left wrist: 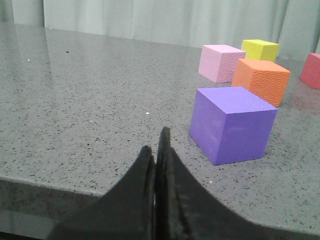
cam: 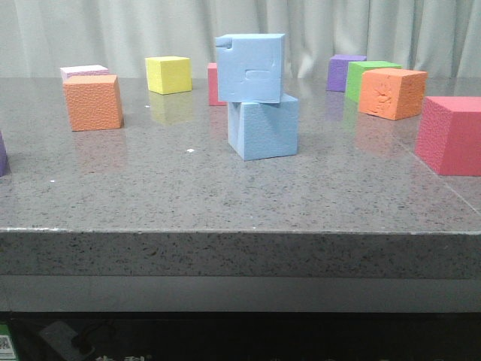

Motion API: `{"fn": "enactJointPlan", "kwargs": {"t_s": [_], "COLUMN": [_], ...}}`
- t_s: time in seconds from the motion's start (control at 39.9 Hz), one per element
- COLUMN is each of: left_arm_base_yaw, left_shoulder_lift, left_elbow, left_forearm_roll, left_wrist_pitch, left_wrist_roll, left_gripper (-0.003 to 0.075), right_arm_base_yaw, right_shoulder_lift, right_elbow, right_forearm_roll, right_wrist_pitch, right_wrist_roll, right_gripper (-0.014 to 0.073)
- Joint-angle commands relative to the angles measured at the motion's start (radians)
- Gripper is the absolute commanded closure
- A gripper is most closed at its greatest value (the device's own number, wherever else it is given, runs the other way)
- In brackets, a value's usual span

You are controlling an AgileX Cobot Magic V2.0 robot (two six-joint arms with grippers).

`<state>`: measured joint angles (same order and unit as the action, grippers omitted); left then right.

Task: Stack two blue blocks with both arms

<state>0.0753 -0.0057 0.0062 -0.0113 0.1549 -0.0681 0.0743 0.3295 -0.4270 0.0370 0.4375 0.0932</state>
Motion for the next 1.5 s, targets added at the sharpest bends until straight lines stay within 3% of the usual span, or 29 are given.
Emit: {"fn": "enactJointPlan", "kwargs": {"t_s": [0.0,0.43,0.7,0.93,1.03,1.48], "left_arm_base_yaw": [0.003,0.003,0.003,0.003,0.003,0.003], "left_shoulder_lift": [-0.021,-0.021,-0.021,-0.021,-0.021,-0.021], "left_elbow": [0.036,0.036,0.036,0.036,0.036,0.036], "left_forearm_roll": [-0.010,-0.010,-0.010,-0.010,-0.010,-0.010], "left_wrist_pitch": [-0.078,-0.078,-0.078,-0.078,-0.078,-0.078], "left_wrist_roll": [0.001,0.001,0.001,0.001,0.001,0.001], "left_gripper": [0.0738,0.0738,0.0738,0.0738,0.0738,0.0738], "right_arm_base_yaw": [-0.005,-0.005,-0.006,-0.007,-0.014,-0.024], "right_shoulder_lift": [0.007,-0.002,-0.165,-0.354,-0.353,-0.353], "right_elbow": [-0.026,-0.004,0.223,0.397,0.451,0.453], "right_forearm_roll": [0.000,-0.045,-0.018,0.012,0.014,0.022], "right_wrist_pitch": [-0.082,-0.116,-0.306,-0.305,-0.315,-0.285], "right_wrist_roll": [-0.008,-0.008,-0.126,-0.127,-0.127,-0.127], "right_gripper": [0.0697,0.0697,0.0697,0.0697,0.0697,0.0697]}}
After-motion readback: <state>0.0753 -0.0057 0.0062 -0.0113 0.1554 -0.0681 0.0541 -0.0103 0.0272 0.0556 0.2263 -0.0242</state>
